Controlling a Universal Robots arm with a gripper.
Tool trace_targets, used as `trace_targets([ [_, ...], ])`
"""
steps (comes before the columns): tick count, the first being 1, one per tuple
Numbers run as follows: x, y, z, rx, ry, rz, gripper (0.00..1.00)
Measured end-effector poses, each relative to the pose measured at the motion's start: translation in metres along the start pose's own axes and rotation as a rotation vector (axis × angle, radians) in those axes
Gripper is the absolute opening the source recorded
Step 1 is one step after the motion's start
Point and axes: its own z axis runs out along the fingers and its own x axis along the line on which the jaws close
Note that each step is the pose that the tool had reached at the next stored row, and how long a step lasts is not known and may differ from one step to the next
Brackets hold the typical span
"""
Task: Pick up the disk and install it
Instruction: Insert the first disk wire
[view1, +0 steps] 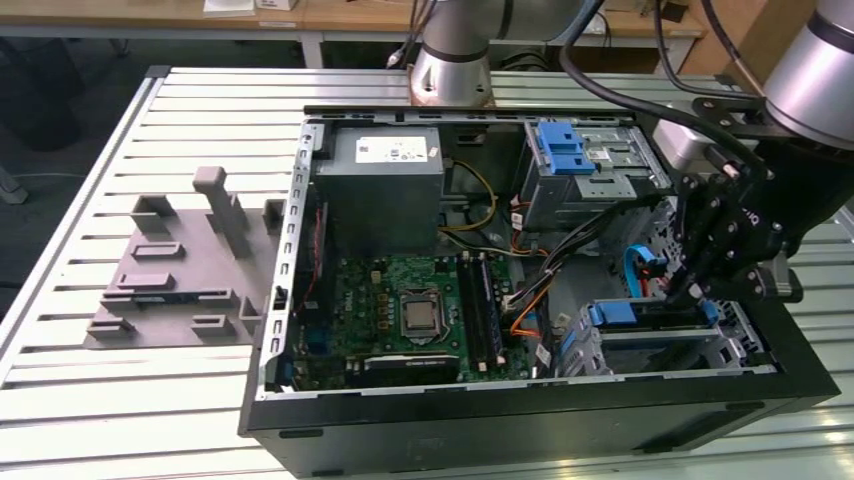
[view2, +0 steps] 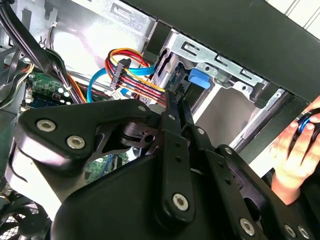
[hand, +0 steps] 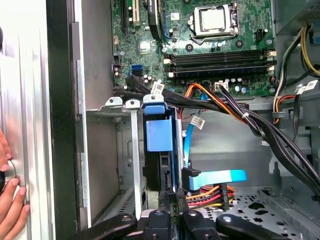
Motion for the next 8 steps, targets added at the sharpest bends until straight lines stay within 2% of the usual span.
trace_targets([
  [8, -0.0003, -0.0003, 0.0037, -0.0084, 0.0006, -0.001, 0.16],
])
